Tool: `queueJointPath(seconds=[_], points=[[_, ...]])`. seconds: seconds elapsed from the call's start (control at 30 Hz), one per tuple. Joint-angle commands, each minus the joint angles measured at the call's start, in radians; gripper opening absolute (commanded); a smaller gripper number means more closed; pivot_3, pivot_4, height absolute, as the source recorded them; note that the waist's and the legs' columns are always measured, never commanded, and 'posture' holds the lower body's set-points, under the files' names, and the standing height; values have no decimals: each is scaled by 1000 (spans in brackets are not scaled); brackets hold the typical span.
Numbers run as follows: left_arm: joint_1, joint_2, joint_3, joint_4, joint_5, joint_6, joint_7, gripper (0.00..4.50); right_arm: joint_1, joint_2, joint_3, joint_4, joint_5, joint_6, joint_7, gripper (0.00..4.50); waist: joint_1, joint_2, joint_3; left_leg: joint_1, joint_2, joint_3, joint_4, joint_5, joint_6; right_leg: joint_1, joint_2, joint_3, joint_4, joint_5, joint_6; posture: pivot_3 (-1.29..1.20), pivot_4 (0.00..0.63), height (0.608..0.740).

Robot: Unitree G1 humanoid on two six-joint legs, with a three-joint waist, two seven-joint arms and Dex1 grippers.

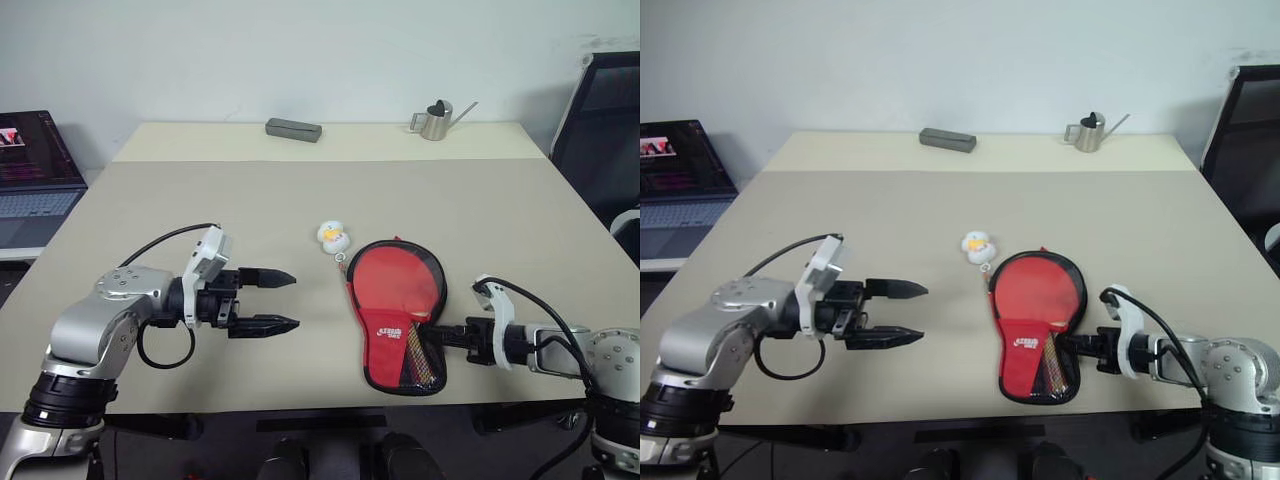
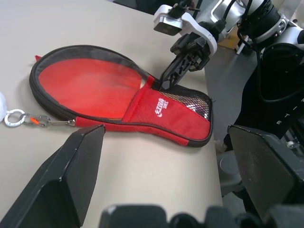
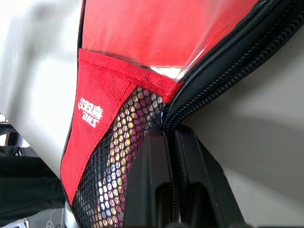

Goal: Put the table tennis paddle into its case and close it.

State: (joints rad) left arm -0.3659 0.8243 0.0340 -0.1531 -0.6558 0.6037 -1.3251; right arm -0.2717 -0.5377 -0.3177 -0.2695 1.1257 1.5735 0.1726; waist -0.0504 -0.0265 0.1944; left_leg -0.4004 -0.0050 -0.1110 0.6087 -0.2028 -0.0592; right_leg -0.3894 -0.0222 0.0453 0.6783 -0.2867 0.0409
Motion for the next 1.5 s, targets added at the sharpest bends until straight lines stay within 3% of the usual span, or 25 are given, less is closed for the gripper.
queueJointPath(seconds=[0.03, 0.2, 0.4, 0.6, 0.67, 0.77, 0.87, 0.97, 1.17, 1.33, 1.5], points=[[-13, -2, 3, -14, -1, -16, -7, 4500, 34, -16, 12, -16, 84, 41, -40, 25, 0, 0, 0, 0, 0, 0, 0, 0, 0, 0, 0, 0, 0, 0, 0, 0, 150, 740], [-15, -5, -2, -16, 2, -17, -7, 4500, 40, 27, -3, -17, 151, 41, -143, 25, 0, 0, 0, 0, 0, 0, 0, 0, 0, 0, 0, 0, 0, 0, 0, 0, 150, 740], [-8, -7, -4, -24, 3, -20, -4, 4500, 45, 31, -67, -31, 253, 31, -232, 1532, 0, 0, 0, 0, 1, 0, 0, 0, 0, 0, 1, 0, 0, -1, -1, 0, 150, 740], [2, -20, 3, -26, 2, -22, 9, 4500, 132, -110, -132, -88, 409, -60, -181, 3477, 3, 0, 0, 0, 1, 1, 0, 0, 0, 0, 1, 1, -1, -1, -1, 0, 150, 740], [3, -24, 0, -26, 3, -22, 10, 4500, 150, -156, -130, -104, 409, -97, -144, 3477, 4, 0, 0, -1, 1, 0, 0, 0, 0, 0, 1, 0, -2, -1, -1, 0, 150, 740], [-2, -37, -7, -23, 7, -23, 16, 4500, 164, -267, -88, -204, 274, -173, 41, 3477, 2, 1, 1, 0, 1, 1, 1, 0, 0, 0, 1, 1, -1, 0, 0, 0, 150, 740], [-9, -50, -7, -19, 10, -22, 25, 4500, 131, -305, -86, -202, 259, -240, 156, 3477, 2, 0, 1, 0, 2, 1, 1, 0, 0, 0, 2, 1, -2, 0, 0, 0, 150, 740], [-23, -62, 11, 3, 13, -13, 59, 4500, 31, -333, -54, -218, 174, -356, 277, 4392, 1, 0, 2, 0, 3, 2, 1, 0, 0, 0, 2, 1, -2, 0, 0, 0, 150, 740], [-43, -108, 42, 54, 65, -49, 192, 4500, -83, -383, 162, -248, -134, -606, 492, 4454, 6, 0, 2, -1, 3, 1, 0, 0, 0, 0, 2, 0, -4, 0, 1, 0, 150, 740], [-43, -157, 57, 68, 116, -80, 323, 4500, -174, -303, 427, -166, -441, -834, 575, 4454, 6, -1, 3, -1, 2, 1, 0, -1, -1, 0, 1, 0, -5, 0, 1, 0, 150, 740], [-41, -165, 63, 80, 138, -93, 369, 4500, -234, -178, 537, -67, -527, -872, 618, 4454, 8, -1, 3, -1, 2, 1, 0, 0, -1, 0, 1, 0, -5, 0, 1, 0, 150, 740]])
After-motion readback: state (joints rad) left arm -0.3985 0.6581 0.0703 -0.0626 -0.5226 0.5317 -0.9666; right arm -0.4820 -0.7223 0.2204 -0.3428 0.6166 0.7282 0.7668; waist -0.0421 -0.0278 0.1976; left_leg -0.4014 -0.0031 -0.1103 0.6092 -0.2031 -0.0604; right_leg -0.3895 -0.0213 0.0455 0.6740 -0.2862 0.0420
